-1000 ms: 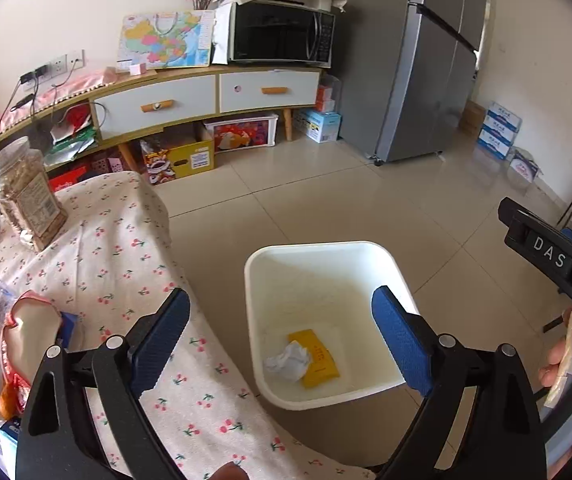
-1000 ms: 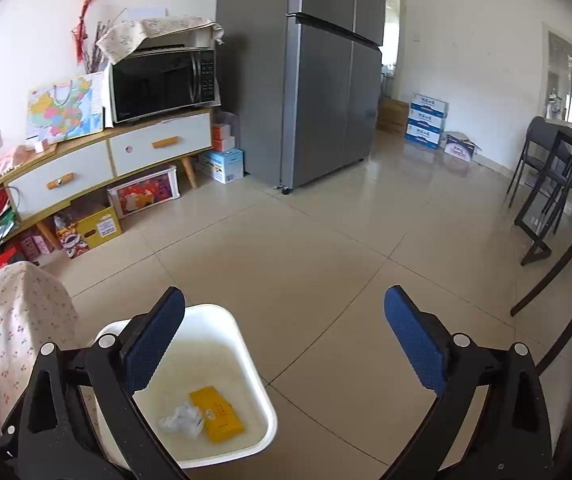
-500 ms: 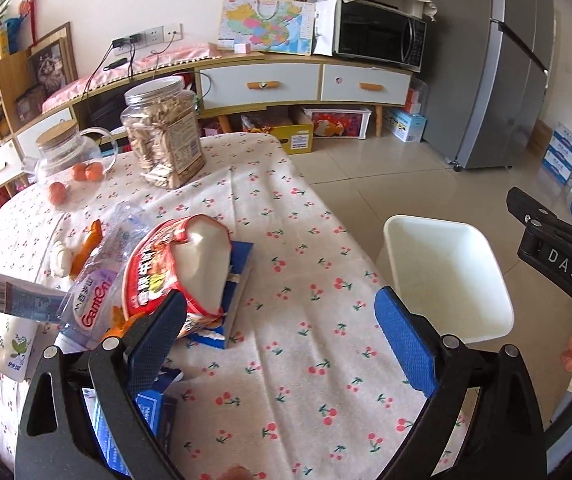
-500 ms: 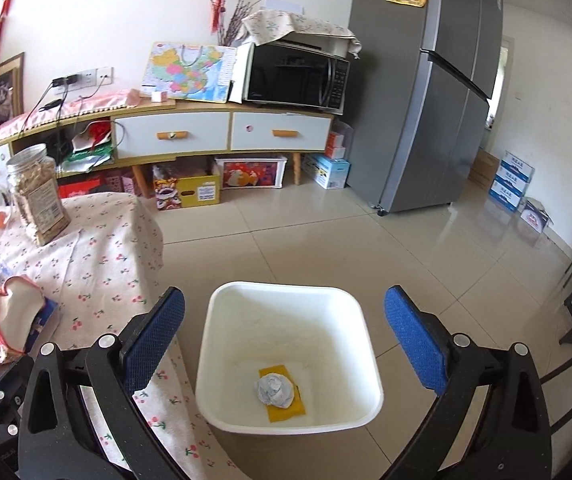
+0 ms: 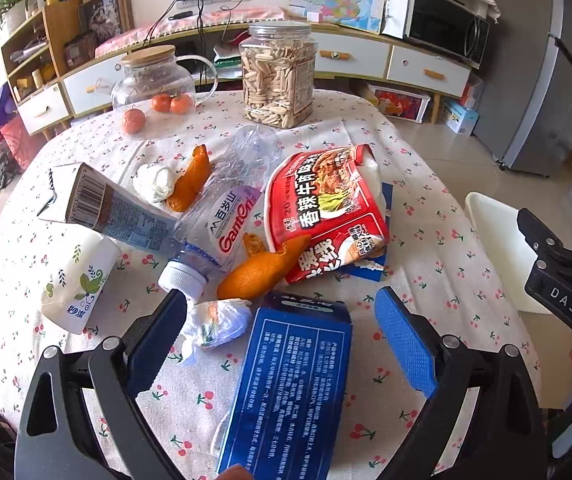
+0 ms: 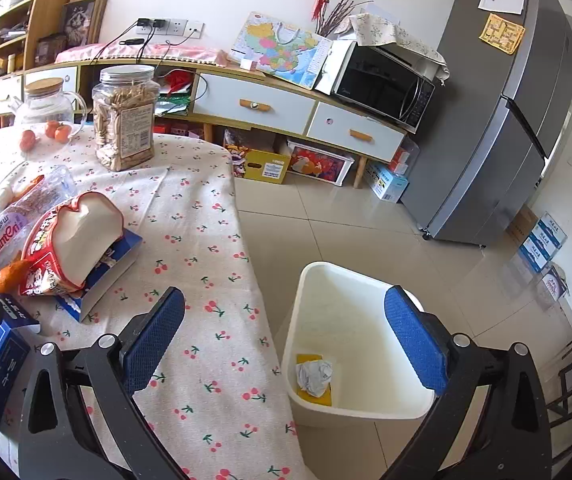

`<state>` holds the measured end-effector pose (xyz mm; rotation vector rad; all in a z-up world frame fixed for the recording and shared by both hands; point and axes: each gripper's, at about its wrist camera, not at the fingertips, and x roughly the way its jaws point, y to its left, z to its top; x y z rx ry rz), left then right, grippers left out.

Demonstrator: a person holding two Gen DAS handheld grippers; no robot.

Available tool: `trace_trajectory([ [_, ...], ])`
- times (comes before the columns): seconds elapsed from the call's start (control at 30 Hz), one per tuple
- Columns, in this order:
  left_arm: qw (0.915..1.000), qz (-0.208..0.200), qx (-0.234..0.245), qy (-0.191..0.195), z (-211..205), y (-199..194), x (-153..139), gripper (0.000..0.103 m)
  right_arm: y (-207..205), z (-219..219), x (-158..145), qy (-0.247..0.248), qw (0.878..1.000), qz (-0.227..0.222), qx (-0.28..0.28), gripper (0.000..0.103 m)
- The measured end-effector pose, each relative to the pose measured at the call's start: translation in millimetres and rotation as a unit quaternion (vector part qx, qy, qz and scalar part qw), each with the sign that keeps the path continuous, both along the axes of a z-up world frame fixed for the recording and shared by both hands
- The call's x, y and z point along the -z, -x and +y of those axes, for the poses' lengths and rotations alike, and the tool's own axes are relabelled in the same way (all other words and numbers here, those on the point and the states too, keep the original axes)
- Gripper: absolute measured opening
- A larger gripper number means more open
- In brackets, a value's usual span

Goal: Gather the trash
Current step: 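Move both grippers back over the table toward the blue carton and noodle package, then grasp the blue carton with the left gripper while the right grasps the red noodle package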

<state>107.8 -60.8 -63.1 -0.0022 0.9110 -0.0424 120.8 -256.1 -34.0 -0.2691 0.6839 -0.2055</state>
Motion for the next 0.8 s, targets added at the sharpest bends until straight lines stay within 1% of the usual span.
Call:
trace_trajectory([
  [0.1, 1.0, 0.007, 0.007, -0.001, 9.0, 3.5, 3.0, 0.092, 1.0, 8.7, 2.4, -0.013, 1.0, 0.009, -0.002, 0.096],
  [0.3, 0.9995, 0.022, 0.024, 0.007, 22.9, 11.5, 9.1, 0.092, 0.9, 16.2, 10.5, -0.057, 0.998, 0.028, 0.017, 0.096],
  [0.47, 0.9978, 0.037, 0.05, 0.022, 22.3, 18.7, 12.7, 0.092, -1.3, 20.8, 15.9, -0.06, 0.997, 0.032, 0.026, 0.096],
  [0.6, 0.9955, 0.046, 0.081, 0.016, 10.3, 21.9, 15.1, 0.092, -7.0, 22.7, 13.3, -0.072, 0.997, 0.029, 0.028, 0.096],
  [0.7, 0.9941, 0.058, 0.092, 0.002, 4.8, 22.6, 21.6, 0.092, -10.7, 25.2, 8.1, -0.093, 0.995, 0.022, 0.018, 0.096],
  [0.77, 0.9931, 0.067, 0.096, -0.002, 4.0, 22.8, 26.6, 0.081, -13.6, 29.3, 5.2, -0.098, 0.995, 0.017, 0.009, 0.096],
  [0.8, 0.9923, 0.073, 0.1, -0.004, 3.7, 22.3, 29.3, 0.07, -15.7, 32.4, 4.2, -0.099, 0.995, 0.017, 0.002, 0.096],
])
